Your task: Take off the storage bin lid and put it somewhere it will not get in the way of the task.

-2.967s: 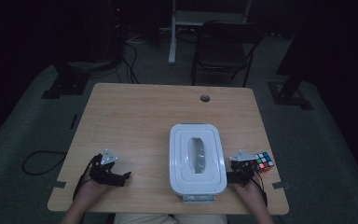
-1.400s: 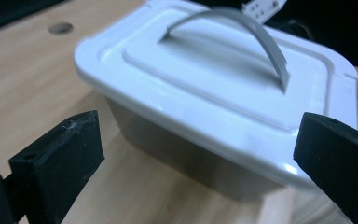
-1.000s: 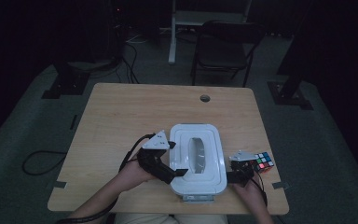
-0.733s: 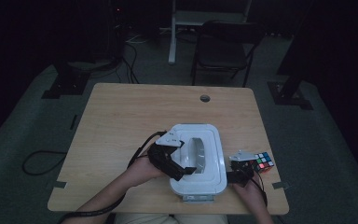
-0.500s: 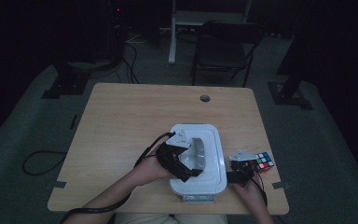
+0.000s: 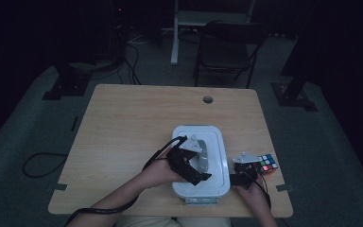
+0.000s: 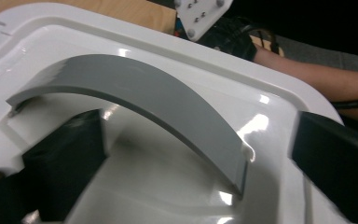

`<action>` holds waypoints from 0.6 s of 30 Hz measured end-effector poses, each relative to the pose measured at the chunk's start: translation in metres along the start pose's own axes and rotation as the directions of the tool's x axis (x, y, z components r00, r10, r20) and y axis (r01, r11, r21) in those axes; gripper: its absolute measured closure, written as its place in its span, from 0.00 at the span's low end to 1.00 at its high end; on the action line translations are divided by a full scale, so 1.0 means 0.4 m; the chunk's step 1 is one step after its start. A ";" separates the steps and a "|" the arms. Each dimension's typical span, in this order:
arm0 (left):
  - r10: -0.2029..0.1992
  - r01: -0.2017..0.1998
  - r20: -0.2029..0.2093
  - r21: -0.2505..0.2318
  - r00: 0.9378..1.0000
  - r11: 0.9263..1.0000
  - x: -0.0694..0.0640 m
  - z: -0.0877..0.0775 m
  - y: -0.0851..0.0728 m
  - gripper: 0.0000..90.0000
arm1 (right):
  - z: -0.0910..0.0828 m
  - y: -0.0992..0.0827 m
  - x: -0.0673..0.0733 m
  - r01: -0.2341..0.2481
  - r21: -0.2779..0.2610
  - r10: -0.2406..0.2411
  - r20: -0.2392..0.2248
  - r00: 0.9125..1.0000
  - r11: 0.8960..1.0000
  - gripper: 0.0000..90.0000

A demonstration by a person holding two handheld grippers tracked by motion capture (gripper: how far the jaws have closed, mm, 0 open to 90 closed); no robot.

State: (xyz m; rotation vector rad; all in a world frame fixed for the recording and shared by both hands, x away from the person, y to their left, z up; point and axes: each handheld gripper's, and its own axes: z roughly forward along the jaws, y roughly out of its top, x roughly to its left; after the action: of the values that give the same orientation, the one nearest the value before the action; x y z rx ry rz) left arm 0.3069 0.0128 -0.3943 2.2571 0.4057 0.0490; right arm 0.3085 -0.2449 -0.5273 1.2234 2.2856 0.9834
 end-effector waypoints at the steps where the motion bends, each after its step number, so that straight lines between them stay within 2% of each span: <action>1: 0.003 -0.003 0.002 -0.004 1.000 1.000 -0.001 0.000 0.002 0.07 | 0.000 0.000 0.000 0.000 0.000 0.000 0.000 1.000 1.000 0.15; 5: -0.014 0.014 -0.009 -0.021 1.000 1.000 -0.002 0.003 0.016 0.07 | 0.000 0.000 0.000 0.001 0.000 -0.001 0.000 1.000 1.000 0.15; 8: -0.020 0.020 0.000 -0.029 1.000 0.999 -0.002 0.009 0.022 0.10 | 0.000 0.000 0.000 0.003 -0.002 -0.003 0.001 1.000 1.000 0.15; 10: -0.008 0.008 -0.006 -0.014 1.000 1.000 -0.002 0.016 0.020 0.10 | 0.000 0.000 0.000 0.002 -0.001 -0.002 0.001 1.000 1.000 0.15; 12: -0.002 0.002 -0.007 -0.018 1.000 1.000 -0.003 0.015 0.021 0.18 | 0.000 0.000 0.000 0.001 -0.001 -0.001 0.001 1.000 1.000 0.15; 15: 0.048 -0.046 -0.041 0.028 0.998 0.999 -0.013 0.024 0.023 0.18 | 0.000 0.000 0.000 0.001 -0.001 -0.001 0.001 1.000 1.000 0.15; 18: 0.070 -0.068 -0.047 0.040 0.996 0.997 -0.022 0.028 0.024 0.24 | 0.000 0.000 0.000 0.000 0.000 0.000 0.001 1.000 1.000 0.15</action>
State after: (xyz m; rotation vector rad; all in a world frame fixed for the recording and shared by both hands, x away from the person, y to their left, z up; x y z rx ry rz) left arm 0.3028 -0.0038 -0.3936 2.3112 0.3570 0.1329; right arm 0.3085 -0.2449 -0.5273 1.2231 2.2850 0.9830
